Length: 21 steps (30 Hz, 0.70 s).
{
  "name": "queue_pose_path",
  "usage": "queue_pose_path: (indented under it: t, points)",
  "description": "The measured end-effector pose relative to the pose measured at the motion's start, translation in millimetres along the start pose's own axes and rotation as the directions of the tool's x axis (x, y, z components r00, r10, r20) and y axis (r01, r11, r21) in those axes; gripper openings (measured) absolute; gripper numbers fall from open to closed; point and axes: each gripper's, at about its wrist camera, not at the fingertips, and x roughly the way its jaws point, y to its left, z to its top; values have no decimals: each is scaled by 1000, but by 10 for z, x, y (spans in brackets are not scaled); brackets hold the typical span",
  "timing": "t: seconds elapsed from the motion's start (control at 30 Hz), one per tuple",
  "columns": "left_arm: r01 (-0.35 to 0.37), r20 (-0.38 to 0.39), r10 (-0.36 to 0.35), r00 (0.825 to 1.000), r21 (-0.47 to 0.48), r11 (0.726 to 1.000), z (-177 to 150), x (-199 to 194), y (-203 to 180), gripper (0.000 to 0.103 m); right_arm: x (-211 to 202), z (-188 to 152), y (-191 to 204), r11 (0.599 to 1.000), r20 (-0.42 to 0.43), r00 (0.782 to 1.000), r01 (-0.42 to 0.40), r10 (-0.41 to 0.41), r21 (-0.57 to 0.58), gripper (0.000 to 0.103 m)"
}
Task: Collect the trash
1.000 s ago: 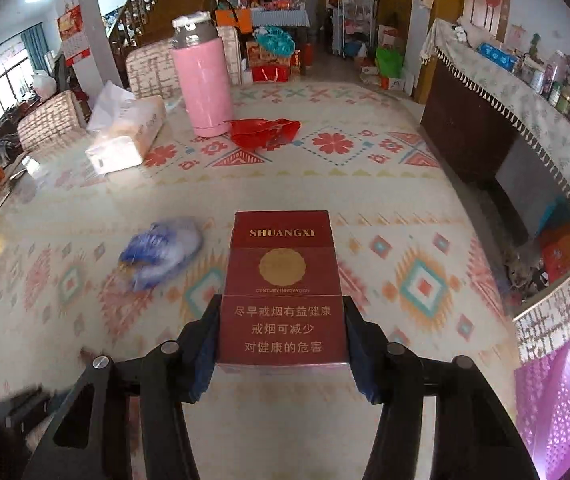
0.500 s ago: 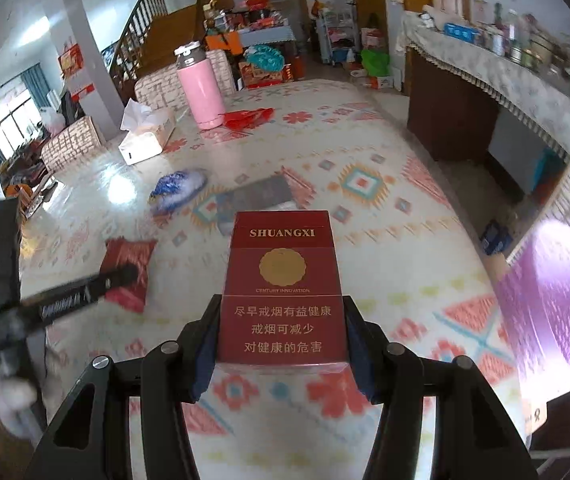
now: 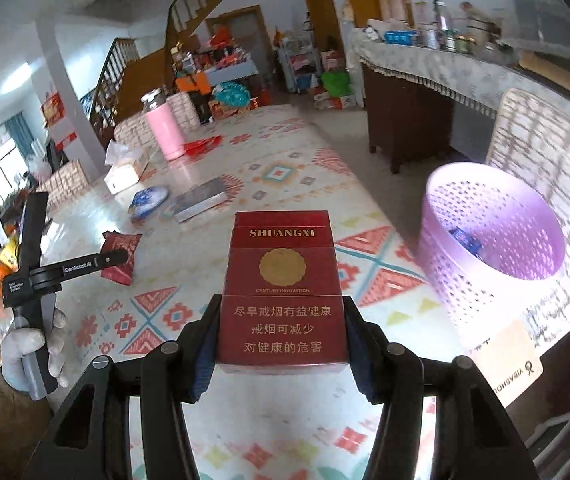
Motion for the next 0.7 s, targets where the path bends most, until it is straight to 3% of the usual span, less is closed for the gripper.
queue_pose_path:
  t: [0.17,0.43,0.7]
  points:
    - [-24,16,23,1000,37,999,-87,-221,-246,32,-20,-67,-107,1000,13,1000,-13,13,12,60]
    - [-171,117,153,981,163,972,-155,-522,-851,32,-38,-141,-129,1000,49,998,-28,28,6,60]
    - [-197,148,166,975,231,953,-203,-524,-1203,32,-91,-160,-262,1000,79,997,-4,3,13,61]
